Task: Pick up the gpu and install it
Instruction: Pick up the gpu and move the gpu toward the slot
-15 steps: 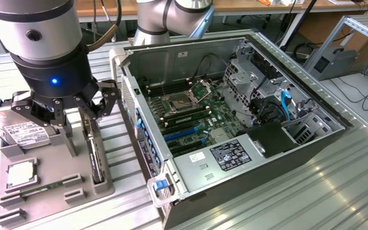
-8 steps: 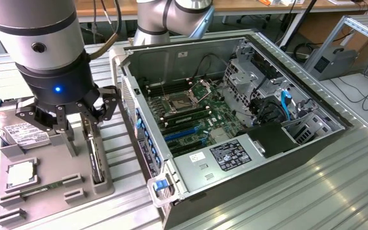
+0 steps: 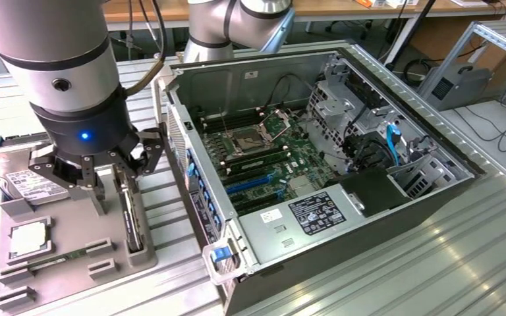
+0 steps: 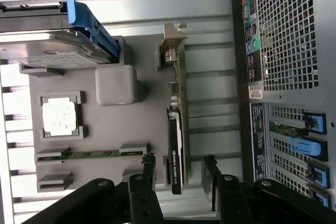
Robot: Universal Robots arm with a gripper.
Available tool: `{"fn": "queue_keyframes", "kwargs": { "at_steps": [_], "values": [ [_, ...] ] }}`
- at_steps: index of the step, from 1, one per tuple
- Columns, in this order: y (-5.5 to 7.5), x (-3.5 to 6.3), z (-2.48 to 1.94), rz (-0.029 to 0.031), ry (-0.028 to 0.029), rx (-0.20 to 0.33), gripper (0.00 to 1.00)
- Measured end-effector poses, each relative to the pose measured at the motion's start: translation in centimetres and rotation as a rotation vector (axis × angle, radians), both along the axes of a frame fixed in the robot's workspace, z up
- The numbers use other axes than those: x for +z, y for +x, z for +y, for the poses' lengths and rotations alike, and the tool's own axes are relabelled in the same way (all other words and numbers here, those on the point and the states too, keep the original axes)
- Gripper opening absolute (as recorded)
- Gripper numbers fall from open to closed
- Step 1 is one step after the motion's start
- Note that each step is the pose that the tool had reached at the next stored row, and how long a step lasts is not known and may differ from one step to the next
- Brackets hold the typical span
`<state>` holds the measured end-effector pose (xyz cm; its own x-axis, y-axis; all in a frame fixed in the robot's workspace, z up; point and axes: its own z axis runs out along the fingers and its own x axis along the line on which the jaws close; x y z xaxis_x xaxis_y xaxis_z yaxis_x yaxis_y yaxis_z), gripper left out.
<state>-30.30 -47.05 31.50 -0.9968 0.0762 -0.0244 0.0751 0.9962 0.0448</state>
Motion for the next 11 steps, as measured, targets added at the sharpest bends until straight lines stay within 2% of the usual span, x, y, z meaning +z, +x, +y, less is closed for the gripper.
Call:
{"fn": "queue_keyframes", "kwargs": {
  "at_steps": [11],
  "values": [
    [0.0, -1.59, 0.01, 0.0000, 0.0000, 0.000, 0.48]
  ]
}}
